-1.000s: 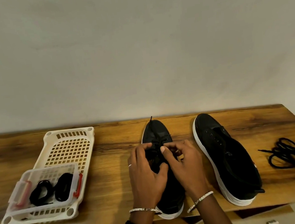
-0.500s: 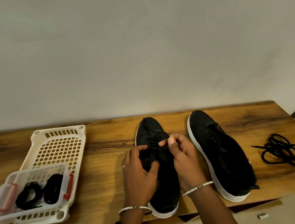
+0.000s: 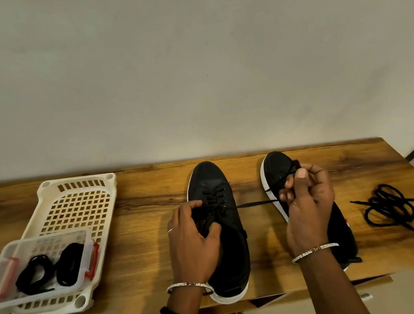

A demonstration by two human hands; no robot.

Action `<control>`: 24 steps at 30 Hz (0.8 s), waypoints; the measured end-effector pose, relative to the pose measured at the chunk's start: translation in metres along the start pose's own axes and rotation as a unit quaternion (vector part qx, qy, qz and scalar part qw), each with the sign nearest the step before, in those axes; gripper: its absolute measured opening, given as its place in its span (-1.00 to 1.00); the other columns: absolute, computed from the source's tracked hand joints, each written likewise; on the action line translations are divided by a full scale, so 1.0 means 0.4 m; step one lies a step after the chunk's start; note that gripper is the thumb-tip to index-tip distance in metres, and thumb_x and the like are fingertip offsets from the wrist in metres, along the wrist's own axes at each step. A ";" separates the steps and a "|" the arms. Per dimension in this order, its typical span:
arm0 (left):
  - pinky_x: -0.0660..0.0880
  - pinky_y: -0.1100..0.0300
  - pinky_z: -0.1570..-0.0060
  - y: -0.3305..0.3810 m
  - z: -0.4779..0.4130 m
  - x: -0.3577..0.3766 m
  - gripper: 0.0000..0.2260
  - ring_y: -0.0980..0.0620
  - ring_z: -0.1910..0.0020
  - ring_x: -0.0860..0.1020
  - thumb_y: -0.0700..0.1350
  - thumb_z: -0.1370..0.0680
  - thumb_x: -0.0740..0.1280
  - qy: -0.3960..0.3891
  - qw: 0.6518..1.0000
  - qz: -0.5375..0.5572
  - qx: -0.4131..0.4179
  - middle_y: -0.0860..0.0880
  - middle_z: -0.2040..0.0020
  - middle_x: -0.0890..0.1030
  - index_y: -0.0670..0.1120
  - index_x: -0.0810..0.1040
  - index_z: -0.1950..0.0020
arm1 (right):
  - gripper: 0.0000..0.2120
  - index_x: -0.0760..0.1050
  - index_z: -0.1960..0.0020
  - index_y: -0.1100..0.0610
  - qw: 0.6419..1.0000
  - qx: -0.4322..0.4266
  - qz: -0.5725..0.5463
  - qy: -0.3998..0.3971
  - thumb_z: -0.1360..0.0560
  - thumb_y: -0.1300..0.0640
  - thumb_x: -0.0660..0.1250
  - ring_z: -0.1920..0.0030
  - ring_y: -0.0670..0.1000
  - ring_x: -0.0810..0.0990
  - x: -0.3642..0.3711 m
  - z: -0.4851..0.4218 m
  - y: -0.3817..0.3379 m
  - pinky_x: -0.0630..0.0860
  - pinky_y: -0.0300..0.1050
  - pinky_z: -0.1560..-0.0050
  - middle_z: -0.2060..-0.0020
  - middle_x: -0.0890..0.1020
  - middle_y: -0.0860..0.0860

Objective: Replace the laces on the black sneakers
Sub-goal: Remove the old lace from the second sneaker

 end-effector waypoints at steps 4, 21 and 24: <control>0.38 0.18 -0.09 0.016 -0.007 -0.011 -0.58 0.11 -0.18 0.41 -0.11 -0.37 0.42 0.000 1.000 0.019 0.023 0.13 -0.16 0.50 0.06 0.48 -0.21 | -0.92 0.53 -0.05 0.04 0.958 -0.135 0.235 -0.091 -0.64 0.18 0.28 0.11 -0.14 0.58 0.026 0.036 -0.021 0.52 -0.26 0.07 0.14 0.61 -0.10; 0.34 0.19 -0.11 0.029 -0.021 -0.028 -0.83 0.12 -0.17 0.46 0.14 -0.36 0.35 0.047 0.995 0.013 0.084 0.13 -0.07 0.53 0.07 0.59 0.21 | -0.96 0.59 0.14 -0.13 0.822 -0.157 0.451 -0.311 -0.48 -0.05 0.41 -0.08 -0.27 0.41 0.073 0.072 0.053 0.11 -0.07 0.02 0.12 0.61 -0.32; 0.43 0.15 -0.10 0.028 -0.027 -0.031 -0.91 0.18 -0.15 0.48 -0.07 -0.41 0.48 0.044 0.996 0.035 0.069 0.18 -0.06 0.56 0.07 0.60 0.23 | -0.84 0.52 0.12 -0.13 0.836 -0.152 0.441 -0.287 -0.55 0.12 0.39 -0.04 -0.33 0.43 0.072 0.073 0.063 0.13 -0.09 -0.04 0.17 0.58 -0.33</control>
Point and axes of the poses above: each hand's wrist, its own z-axis away from the middle knuckle, its own x-axis out of the palm, y = z × x, the point moved 4 cm from there along -z, towards the middle knuckle
